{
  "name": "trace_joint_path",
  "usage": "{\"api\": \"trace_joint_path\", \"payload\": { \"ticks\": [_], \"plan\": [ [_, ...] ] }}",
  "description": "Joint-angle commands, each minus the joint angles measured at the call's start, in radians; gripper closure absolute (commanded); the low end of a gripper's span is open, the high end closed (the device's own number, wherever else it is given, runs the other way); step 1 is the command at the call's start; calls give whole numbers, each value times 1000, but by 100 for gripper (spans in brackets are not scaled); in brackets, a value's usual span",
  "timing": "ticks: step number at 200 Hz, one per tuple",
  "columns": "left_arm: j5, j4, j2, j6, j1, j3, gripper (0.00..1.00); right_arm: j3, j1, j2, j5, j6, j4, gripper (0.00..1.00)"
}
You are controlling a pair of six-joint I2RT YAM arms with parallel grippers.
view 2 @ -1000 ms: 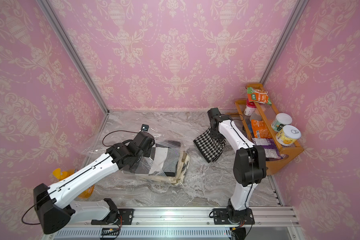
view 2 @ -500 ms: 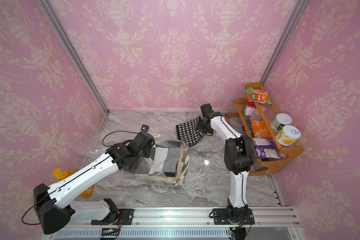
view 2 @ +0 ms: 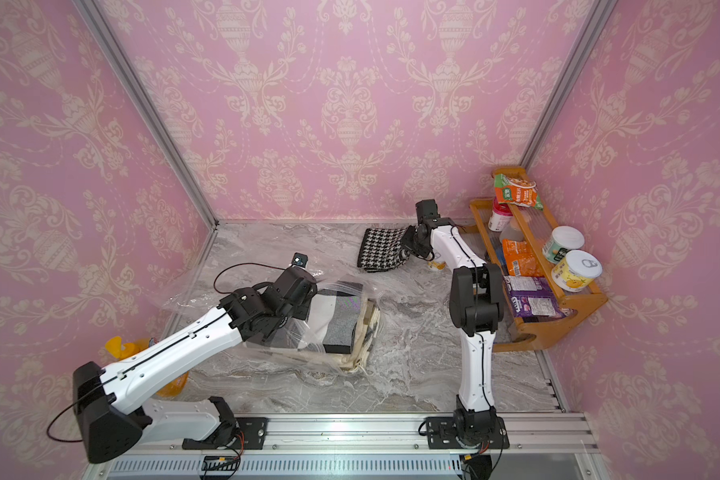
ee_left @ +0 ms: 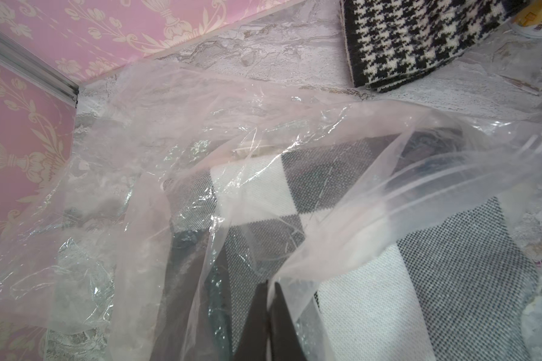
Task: Take the scarf out of the vacuum bag
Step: Take out the scarf from the vacuum bag, then adjust the scarf in the vacuum bag.
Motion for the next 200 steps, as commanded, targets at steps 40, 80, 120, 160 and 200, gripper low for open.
{"api": "trace_joint_path", "payload": {
  "ticks": [40, 80, 120, 160, 200],
  "plan": [
    [-59, -19, 50, -26, -78, 61, 100, 57, -13, -16, 59, -96, -112, 5],
    [-69, -25, 47, -36, -90, 58, 100, -26, 32, -136, 306, -208, -145, 0],
    [-80, -16, 45, -23, -91, 46, 100, -358, 108, -344, 375, -208, -1, 0],
    [-73, 28, 36, 17, -92, 14, 100, -616, 239, -599, 379, -214, 2, 0],
    [-75, 39, 17, 18, -91, -19, 100, -938, 316, -996, 191, -129, 133, 0]
  ]
}}
